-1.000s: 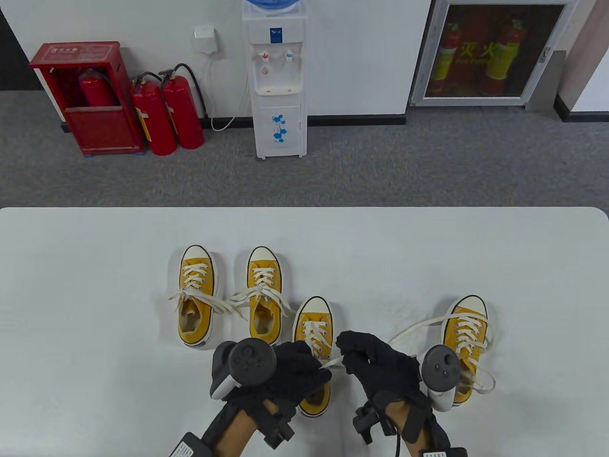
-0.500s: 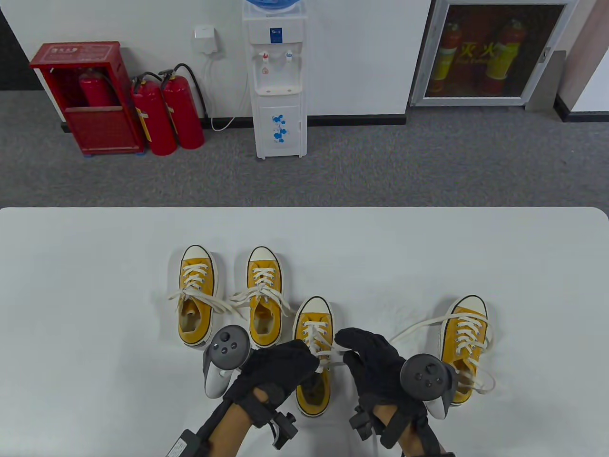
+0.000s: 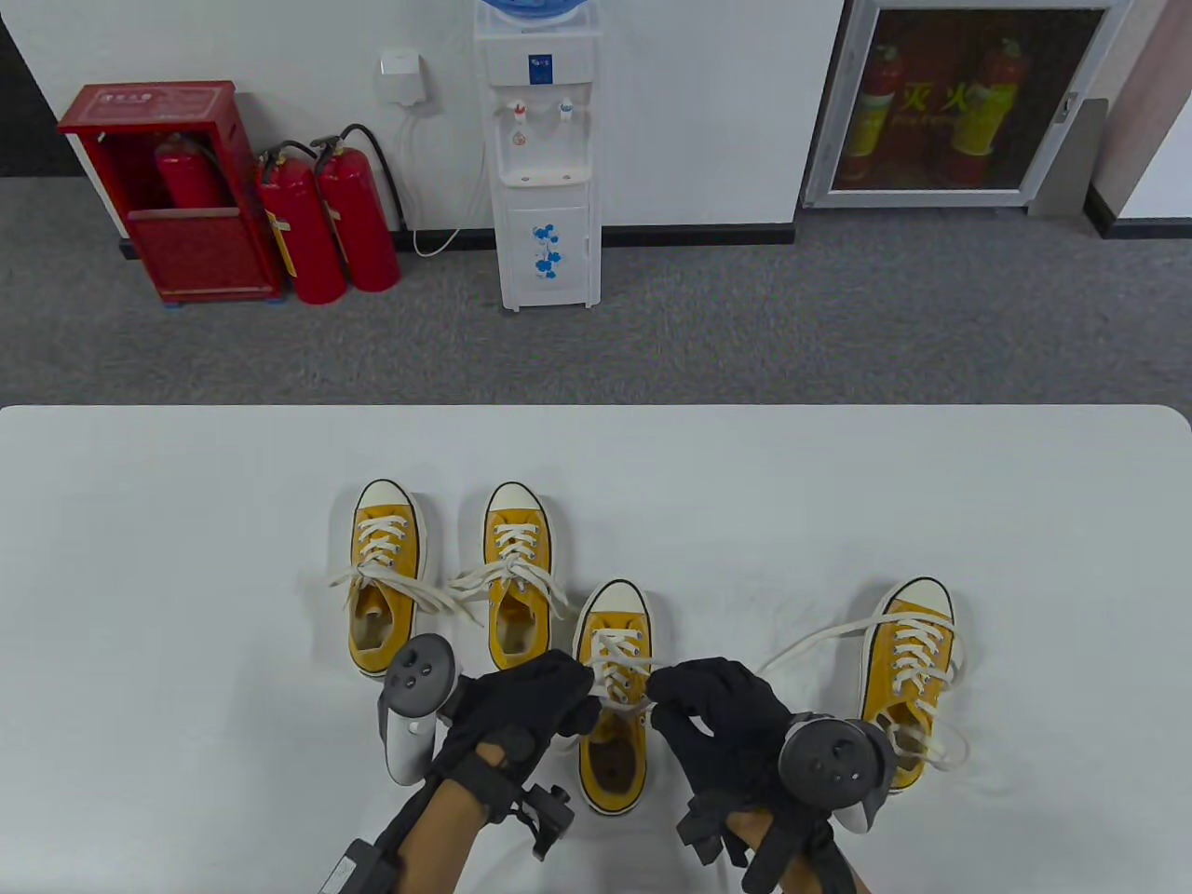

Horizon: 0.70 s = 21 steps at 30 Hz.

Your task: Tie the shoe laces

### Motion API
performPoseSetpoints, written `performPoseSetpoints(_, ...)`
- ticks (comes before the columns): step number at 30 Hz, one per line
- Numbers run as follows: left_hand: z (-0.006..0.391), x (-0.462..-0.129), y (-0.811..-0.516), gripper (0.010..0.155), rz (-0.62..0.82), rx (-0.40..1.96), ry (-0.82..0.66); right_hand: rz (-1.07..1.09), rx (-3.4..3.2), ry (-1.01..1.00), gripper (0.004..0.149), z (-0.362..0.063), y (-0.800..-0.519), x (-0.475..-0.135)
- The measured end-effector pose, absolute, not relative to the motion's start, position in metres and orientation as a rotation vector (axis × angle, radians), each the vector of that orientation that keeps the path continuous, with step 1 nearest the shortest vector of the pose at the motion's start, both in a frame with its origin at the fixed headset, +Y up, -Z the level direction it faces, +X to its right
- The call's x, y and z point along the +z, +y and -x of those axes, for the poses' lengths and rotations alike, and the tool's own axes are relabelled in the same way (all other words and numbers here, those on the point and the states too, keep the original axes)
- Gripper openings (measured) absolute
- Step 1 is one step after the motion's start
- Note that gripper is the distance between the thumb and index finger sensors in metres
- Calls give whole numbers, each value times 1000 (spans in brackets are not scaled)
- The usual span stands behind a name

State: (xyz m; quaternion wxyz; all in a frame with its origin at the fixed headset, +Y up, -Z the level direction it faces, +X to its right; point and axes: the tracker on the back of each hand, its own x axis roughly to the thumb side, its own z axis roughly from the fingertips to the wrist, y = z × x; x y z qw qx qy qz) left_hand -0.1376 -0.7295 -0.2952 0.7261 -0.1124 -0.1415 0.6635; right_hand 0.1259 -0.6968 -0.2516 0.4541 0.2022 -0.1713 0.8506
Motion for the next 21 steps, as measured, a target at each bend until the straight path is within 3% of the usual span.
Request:
performPoseSetpoints(12, 121, -290, -727, 39, 292, 1375, -409, -545, 2150, -177, 67, -110, -718, -258)
performPoseSetpoints(15, 118, -289, -725, 39, 288, 1342, -424, -553, 2118, -175, 63, -106, -717, -257)
performPoseSetpoints(21, 119, -288, -720, 42, 247, 1290, -429, -447, 2051, -250, 43, -112, -715, -257)
